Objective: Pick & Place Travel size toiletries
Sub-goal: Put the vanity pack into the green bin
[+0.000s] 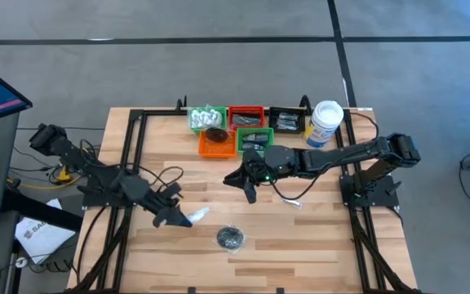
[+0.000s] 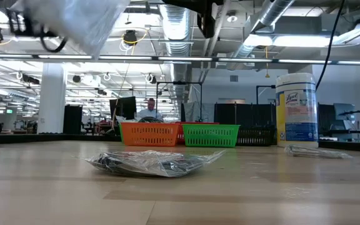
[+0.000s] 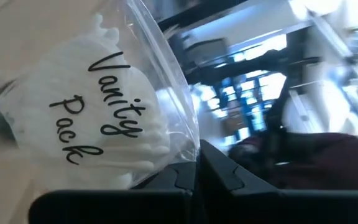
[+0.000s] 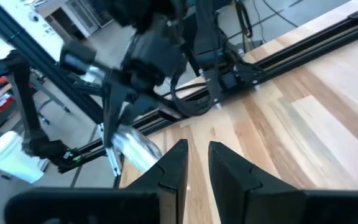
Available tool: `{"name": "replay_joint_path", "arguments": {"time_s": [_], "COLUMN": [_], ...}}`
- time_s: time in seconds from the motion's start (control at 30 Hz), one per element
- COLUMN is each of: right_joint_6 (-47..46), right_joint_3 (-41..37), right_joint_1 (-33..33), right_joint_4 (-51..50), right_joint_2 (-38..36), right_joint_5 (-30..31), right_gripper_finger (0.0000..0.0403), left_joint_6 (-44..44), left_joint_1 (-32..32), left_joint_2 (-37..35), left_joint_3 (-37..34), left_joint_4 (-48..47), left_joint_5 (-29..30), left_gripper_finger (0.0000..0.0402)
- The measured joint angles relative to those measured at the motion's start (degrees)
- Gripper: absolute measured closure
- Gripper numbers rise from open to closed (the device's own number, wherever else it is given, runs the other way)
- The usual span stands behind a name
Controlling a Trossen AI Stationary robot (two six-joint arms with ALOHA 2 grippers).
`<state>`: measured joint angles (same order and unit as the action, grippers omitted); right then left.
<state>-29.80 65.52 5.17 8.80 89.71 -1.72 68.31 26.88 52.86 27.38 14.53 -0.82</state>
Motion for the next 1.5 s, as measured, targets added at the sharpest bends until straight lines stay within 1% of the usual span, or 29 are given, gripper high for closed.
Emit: {"name": "replay_joint_path", "arguments": {"time_s": [0.1, 0.23, 0.33, 0.57, 0.63, 0.73, 0.87, 1.03, 1.2, 1.27, 1.5], "right_joint_6": [0.0, 0.0, -0.1, -0.2, -0.2, 0.2, 3.0, 3.4, 3.3, 2.8, 1.8], "right_joint_3": [0.0, 0.0, 0.0, 0.0, 0.0, 0.0, 0.0, 0.0, 0.5, 1.3, 5.9], "right_joint_1": [0.1, 0.1, 0.1, 0.1, 0.1, 0.1, 0.4, 0.4, 0.3, 0.6, 0.8], "right_joint_4": [0.3, 1.8, 3.6, 7.2, 7.4, 8.6, 11.8, 12.5, 15.9, 15.9, 17.3], "right_joint_2": [0.0, 0.0, 0.0, 0.0, 0.0, 0.0, 0.0, 0.2, 3.6, 5.0, 9.1], "right_joint_5": [-0.1, -1.4, -1.5, -1.5, -1.5, -1.4, -1.3, -0.4, 0.3, 0.2, 0.2], "right_gripper_finger": [0.0335, 0.0301, 0.026, 0.0141, 0.0117, 0.0093, 0.0079, 0.008, 0.0082, 0.0081, 0.0081], "left_joint_6": [-1.6, -2.8, -3.2, -3.6, -3.6, -3.6, -3.6, -3.4, -3.0, -3.0, -2.0], "left_joint_1": [-1.8, -4.2, -5.7, -8.6, -9.4, -10.8, -12.8, -15.4, -17.7, -18.7, -19.9], "left_joint_2": [0.0, 0.0, 0.0, 0.0, 0.0, 0.0, 0.0, 0.0, 0.0, 0.0, 0.0], "left_joint_3": [0.0, 0.0, 0.0, 0.0, 0.0, 0.0, 0.0, 0.0, 0.0, 0.0, 0.0], "left_joint_4": [5.9, 12.9, 17.1, 26.6, 29.0, 30.3, 31.0, 32.9, 33.0, 33.0, 33.9], "left_joint_5": [-1.7, -4.4, -6.4, -11.4, -12.7, -14.2, -16.1, -18.6, -20.1, -20.7, -21.7], "left_gripper_finger": [0.0401, 0.0401, 0.0401, 0.0401, 0.0401, 0.0401, 0.0401, 0.0401, 0.0401, 0.0401, 0.0401]}}
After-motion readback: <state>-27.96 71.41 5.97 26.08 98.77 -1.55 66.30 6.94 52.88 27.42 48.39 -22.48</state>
